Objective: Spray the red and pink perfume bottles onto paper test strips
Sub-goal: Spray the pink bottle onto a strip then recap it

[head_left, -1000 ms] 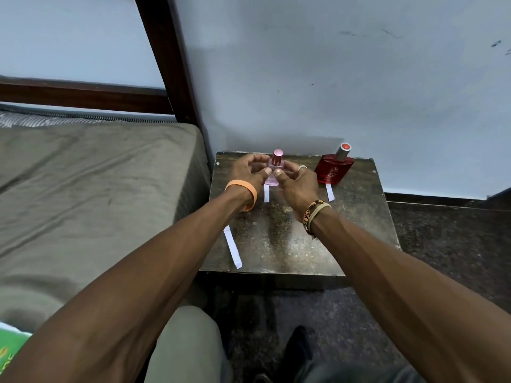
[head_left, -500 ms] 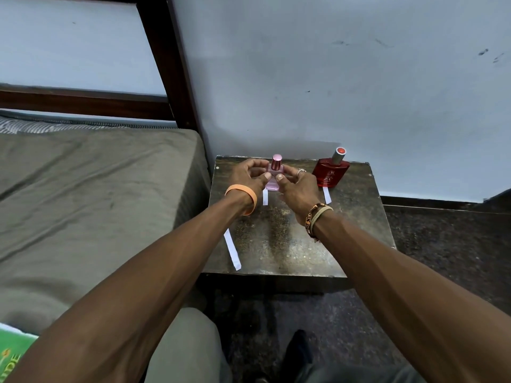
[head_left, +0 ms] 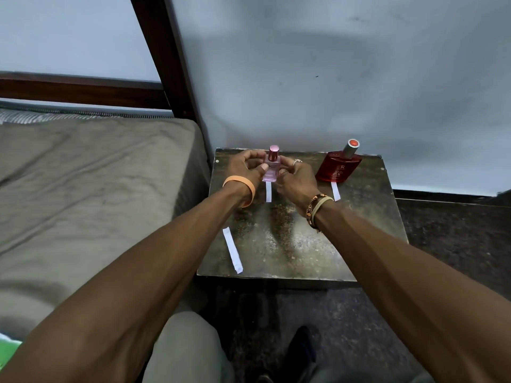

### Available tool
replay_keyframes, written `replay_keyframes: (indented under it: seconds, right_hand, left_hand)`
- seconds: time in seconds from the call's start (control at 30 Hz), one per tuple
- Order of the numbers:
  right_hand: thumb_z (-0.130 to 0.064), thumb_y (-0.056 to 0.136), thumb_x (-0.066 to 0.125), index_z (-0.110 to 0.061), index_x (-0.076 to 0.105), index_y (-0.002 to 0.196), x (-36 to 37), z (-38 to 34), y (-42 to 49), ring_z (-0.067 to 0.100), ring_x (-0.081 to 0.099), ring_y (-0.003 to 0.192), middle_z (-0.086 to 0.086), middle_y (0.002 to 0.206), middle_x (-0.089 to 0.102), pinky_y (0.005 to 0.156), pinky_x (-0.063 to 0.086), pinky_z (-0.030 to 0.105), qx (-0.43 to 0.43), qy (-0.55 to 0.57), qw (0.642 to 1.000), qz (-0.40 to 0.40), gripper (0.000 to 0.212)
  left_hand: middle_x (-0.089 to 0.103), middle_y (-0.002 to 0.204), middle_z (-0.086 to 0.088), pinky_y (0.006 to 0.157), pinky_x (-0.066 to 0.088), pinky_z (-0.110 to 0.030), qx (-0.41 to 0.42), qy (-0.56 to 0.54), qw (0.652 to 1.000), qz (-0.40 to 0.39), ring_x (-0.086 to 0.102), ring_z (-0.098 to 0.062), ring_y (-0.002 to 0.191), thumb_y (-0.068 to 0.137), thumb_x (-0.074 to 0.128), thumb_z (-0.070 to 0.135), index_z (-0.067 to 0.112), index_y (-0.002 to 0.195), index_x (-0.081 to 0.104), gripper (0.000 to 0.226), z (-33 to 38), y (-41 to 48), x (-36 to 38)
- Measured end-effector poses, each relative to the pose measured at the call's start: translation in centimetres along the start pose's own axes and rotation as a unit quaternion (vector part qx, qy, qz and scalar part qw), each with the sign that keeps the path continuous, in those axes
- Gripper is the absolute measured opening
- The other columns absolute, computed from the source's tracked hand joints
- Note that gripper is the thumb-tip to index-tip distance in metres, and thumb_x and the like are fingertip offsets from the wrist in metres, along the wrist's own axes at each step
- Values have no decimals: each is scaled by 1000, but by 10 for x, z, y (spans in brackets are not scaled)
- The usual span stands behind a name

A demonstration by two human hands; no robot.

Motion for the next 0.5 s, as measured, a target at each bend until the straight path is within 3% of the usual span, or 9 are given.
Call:
replay_keyframes:
  seconds: [0.17,0.33,0.5]
  right_hand:
    - [1,99,43,-14,61,133,2,9,5,24,65,107,10,119,70,96,53,45,8,-7,1000,2,41]
    - [-1,100,45,-16,60,133,3,15,8,24,66,109,8,119,70,96,54,46,12,-2,1000,3,40]
    - [0,99,45,-14,59,135,7,19,9,23,64,113,9,124,68,97,53,46,18,2,1000,-7,40]
  left_hand:
    - [64,109,-28,90,53,-45,-2,-1,1000,0,62,-33,101,85,59,-11,-5,111,59,27,-9,3,4]
    - [64,101,-21,90,53,-44,-11,-8,1000,7,60,-26,94,84,59,-11,-6,111,59,27,-15,6,6]
    - [66,108,-24,90,54,-45,-14,5,1000,11,64,-31,100,83,61,-10,-2,109,61,28,-21,8,5]
Point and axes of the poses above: each hand's wrist, its own y-axis towards the middle knuckle, its own x-axis out of the palm, z = x × y, the point moved 7 cm from there along y, towards the middle knuckle
